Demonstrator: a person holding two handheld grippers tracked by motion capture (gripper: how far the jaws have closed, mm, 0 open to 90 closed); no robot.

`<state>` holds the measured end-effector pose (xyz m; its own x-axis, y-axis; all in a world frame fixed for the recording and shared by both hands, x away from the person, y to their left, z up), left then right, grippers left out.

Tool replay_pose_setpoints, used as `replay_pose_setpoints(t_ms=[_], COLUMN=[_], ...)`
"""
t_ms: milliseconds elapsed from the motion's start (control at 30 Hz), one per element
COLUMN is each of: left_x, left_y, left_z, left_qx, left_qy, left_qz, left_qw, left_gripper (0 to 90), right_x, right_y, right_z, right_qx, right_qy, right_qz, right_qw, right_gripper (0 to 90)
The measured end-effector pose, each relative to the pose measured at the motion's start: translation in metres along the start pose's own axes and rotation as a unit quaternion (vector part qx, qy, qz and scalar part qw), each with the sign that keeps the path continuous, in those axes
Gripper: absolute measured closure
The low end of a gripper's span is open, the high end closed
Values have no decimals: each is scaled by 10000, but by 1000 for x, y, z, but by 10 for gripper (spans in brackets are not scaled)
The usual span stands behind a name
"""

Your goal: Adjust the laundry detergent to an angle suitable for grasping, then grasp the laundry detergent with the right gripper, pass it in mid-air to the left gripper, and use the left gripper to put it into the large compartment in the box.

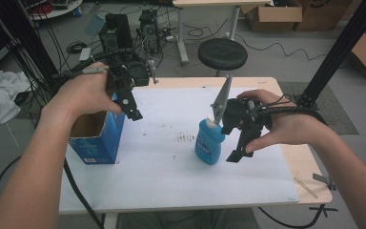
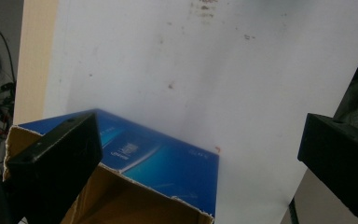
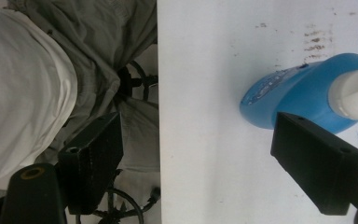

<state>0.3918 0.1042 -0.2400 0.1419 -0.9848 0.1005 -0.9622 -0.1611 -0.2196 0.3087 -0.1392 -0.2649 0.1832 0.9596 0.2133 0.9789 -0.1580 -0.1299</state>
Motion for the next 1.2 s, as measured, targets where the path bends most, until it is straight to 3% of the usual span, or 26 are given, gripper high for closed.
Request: replay_pose_setpoints(t_ms=[233, 300, 433, 500, 933, 1200], left_x=[0, 1, 1, 2, 1, 7], left_y=[-1, -1, -1, -1, 3, 4], left_z=[0, 0, 0, 2, 5, 2], left_qx=[-16, 2, -22, -17, 3, -5], left_qy=[8, -5, -26, -13, 27, 6], left_qz=[-2, 30, -1, -14, -18, 40], left_qw=[10000, 10000, 10000, 10000, 10000, 10000], left_gripper=[4, 4, 4, 4, 4, 4], right_x=[-3, -6, -13, -16, -25, -32], right_y=[4, 5, 12, 13, 22, 25], right_z=[-2, -4, -1, -2, -6, -9], right_qx=[-68, 136, -83, 109, -16, -109], right_qy=[36, 281, 141, 292, 273, 628], right_qz=[56, 102, 202, 224, 373, 506], right_qw=[10000, 9995, 9997, 9993, 9989, 9967], right_gripper=[175, 174, 172, 169, 170, 160])
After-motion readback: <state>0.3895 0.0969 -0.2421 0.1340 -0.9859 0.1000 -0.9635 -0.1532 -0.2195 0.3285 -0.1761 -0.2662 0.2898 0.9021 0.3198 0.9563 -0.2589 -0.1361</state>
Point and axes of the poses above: each handheld gripper's, and its own axes: z roughly forward along the jaws, x roughly out of its top, y roughly to its right, the point moved 7 cm from there along z, roughly forward along the jaws, and after that the axes turned 10 degrees about z, right-handed, at the moved point
